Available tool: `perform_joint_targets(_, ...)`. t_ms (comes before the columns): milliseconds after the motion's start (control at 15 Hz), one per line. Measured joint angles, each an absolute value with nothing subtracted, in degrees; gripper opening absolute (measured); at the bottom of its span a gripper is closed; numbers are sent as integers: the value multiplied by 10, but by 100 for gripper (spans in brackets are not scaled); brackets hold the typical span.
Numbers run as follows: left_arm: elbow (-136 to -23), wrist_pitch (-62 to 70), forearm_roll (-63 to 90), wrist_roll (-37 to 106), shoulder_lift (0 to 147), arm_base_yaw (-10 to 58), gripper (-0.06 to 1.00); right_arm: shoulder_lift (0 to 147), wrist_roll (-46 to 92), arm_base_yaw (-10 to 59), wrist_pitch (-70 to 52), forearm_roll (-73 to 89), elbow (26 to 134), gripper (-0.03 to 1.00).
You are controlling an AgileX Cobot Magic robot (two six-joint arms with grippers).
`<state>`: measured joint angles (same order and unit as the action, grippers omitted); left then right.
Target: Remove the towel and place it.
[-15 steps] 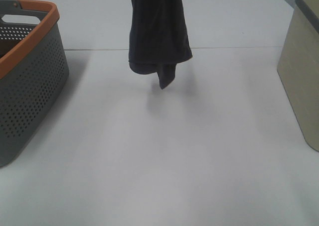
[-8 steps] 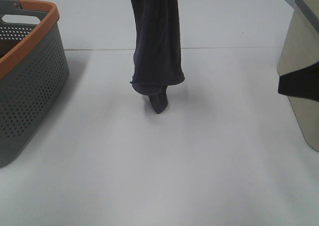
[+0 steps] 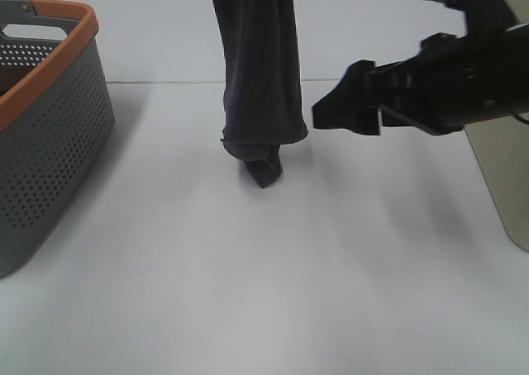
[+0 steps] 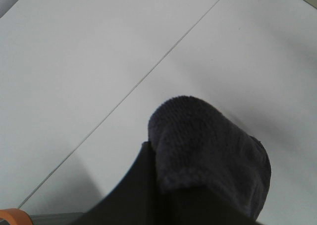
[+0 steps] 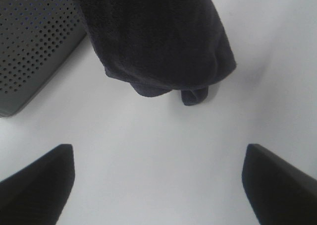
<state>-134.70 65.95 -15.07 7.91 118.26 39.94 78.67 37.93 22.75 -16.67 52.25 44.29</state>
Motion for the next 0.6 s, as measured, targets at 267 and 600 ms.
perform_joint_targets(267,-1347,654,-151,66,1187,399,1,917,319,289,-65,525,515,81)
perform_joint_targets(600,-1347,625,-151,52,1199,397,1,982,303,316,-37,547,581,76)
